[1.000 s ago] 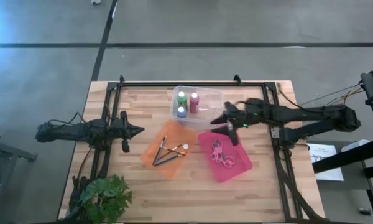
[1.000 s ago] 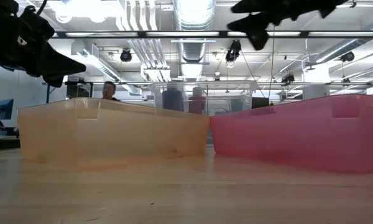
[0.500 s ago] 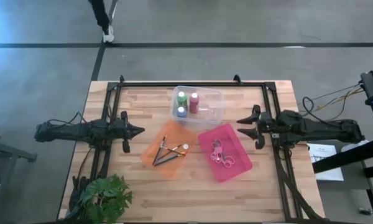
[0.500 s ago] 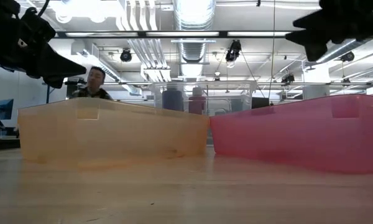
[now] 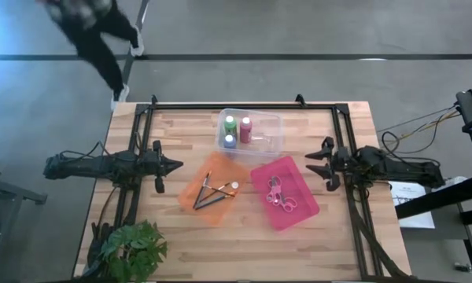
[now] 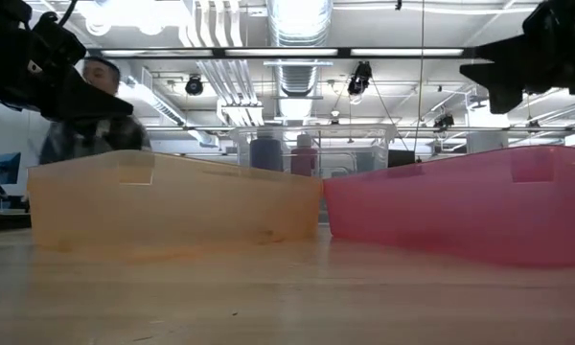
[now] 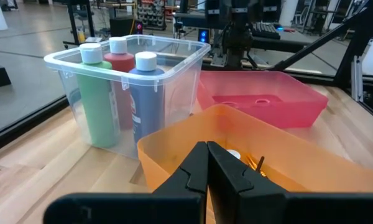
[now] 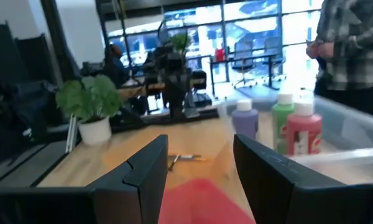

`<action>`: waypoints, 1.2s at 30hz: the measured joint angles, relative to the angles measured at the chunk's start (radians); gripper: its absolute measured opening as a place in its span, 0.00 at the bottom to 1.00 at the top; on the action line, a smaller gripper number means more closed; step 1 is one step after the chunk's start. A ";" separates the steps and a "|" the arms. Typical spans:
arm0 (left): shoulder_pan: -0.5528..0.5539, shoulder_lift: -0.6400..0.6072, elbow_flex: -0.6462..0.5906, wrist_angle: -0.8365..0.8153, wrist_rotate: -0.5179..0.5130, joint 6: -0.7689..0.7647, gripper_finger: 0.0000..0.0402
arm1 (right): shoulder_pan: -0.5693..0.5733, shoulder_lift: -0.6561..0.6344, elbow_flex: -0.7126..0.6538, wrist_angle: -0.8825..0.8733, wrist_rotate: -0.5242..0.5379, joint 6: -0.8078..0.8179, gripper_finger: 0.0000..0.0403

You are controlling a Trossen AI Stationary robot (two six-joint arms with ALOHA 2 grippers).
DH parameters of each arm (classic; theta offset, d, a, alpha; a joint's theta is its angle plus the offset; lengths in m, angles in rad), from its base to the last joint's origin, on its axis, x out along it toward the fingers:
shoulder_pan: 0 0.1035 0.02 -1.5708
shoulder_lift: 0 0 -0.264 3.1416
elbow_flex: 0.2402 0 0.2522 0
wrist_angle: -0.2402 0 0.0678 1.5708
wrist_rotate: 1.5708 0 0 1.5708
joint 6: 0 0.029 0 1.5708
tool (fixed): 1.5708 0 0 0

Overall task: Pick & Place Paint Supplies
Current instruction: Return to Home Position

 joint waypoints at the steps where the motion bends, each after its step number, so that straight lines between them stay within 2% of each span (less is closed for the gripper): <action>1: 0.000 0.000 0.000 0.000 0.001 0.000 0.02 | 0.002 0.000 -0.011 0.012 -0.006 0.000 0.44; 5: 0.000 0.000 0.000 0.000 0.000 0.000 0.02 | 0.007 0.000 -0.057 0.018 -0.030 -0.002 0.44; 26: 0.000 0.000 0.000 0.001 0.000 0.000 0.02 | 0.006 0.015 -0.057 -0.006 -0.014 0.007 0.44; 30: 0.000 0.000 0.000 0.001 0.000 0.000 0.02 | 0.006 0.017 -0.057 0.002 -0.094 -0.125 0.44; 36: 0.000 0.000 0.000 0.001 0.000 0.000 0.02 | 0.006 0.015 -0.057 0.005 -0.098 -0.223 0.44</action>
